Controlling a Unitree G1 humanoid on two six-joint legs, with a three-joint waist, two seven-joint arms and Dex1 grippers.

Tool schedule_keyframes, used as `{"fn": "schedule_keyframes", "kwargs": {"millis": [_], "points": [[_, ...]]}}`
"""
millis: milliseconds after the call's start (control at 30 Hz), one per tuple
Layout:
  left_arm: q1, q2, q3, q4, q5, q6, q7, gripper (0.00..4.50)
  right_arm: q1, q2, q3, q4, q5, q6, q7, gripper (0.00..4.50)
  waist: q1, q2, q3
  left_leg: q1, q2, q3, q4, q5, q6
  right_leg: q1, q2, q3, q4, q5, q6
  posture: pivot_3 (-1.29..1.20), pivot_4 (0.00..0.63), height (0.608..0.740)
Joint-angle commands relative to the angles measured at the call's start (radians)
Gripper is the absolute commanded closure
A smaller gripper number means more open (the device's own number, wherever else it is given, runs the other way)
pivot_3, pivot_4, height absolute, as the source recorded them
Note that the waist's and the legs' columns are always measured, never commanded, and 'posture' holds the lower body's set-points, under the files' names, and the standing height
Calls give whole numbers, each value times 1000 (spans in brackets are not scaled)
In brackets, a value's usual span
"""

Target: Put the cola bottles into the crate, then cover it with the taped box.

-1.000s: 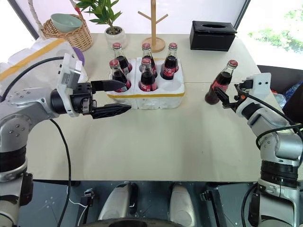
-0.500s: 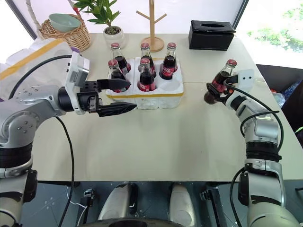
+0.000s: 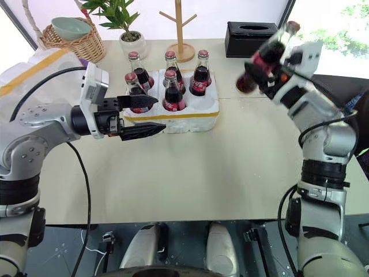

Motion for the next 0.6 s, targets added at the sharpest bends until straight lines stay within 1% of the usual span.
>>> {"fn": "schedule_keyframes", "kwargs": {"millis": [33,167,300,367,433,600], "points": [[-2,0,25,-12,4,-29,7,0,-47,30,18,-94,62,47,-6,1712,1,0,0,0,0,0,0,0,0,0,0,0,0,0,0,0,150,736],[-7,-2,19,-8,19,-44,12,0,-35,87,112,-138,24,47,-12,1712,2,-1,-1,0,0,0,1,0,0,1,0,0,0,0,0,0,150,736],[-8,-4,24,-5,33,-60,29,0,-19,127,153,-109,-16,38,-39,1712,5,-1,0,-1,0,0,0,0,0,0,0,0,0,0,0,0,150,736],[-1,-2,24,-3,39,-63,33,0,9,150,206,-113,-55,18,-37,1712,5,-1,0,-1,-1,0,1,0,0,0,0,0,0,0,0,0,150,736],[10,1,23,-10,42,-65,34,0,28,160,254,-97,-110,-3,-40,1712,2,-1,0,-1,0,0,0,0,0,0,0,0,0,0,0,0,150,736],[18,7,28,-30,33,-60,46,0,32,158,320,7,-229,-63,-28,1712,-1,-1,0,-1,0,0,0,0,0,0,0,0,0,0,0,0,150,736]]}}
